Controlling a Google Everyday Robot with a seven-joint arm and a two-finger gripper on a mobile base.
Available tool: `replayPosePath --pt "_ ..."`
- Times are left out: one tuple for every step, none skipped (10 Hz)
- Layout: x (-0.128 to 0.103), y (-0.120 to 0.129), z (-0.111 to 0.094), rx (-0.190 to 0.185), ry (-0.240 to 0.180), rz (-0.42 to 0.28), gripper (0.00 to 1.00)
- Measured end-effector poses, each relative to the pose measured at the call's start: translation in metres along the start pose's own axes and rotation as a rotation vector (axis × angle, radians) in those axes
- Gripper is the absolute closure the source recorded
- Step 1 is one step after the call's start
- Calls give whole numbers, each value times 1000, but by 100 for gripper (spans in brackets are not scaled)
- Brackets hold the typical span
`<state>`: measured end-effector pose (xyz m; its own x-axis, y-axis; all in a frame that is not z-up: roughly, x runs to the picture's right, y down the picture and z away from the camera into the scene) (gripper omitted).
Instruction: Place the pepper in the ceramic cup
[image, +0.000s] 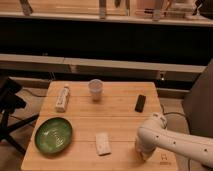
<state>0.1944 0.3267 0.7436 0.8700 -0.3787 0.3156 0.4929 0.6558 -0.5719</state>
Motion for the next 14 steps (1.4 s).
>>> replayPosePath --pt "-1 0 0 0 -1 -2 88" --pt "-1 0 0 1 -2 -4 90" --pt "-1 -1 0 2 -3 -5 95" --pt "-1 -2 0 2 -3 -5 98" --pt "2 -6 -4 7 -1 -4 99" --pt "4 -12 -14 5 3 -8 99" --pt "5 -16 -22 6 4 -11 99" --pt "6 -19 -28 6 6 -14 99" --pt "6 -20 -28 6 6 -15 99" --pt "6 -22 -30 8 7 -18 99" --pt "7 -24 -32 10 9 -19 99" --pt "10 -28 -39 15 13 -19 99" --pt "13 -35 -51 20 18 -21 99" --pt "15 -42 -62 24 22 -25 99"
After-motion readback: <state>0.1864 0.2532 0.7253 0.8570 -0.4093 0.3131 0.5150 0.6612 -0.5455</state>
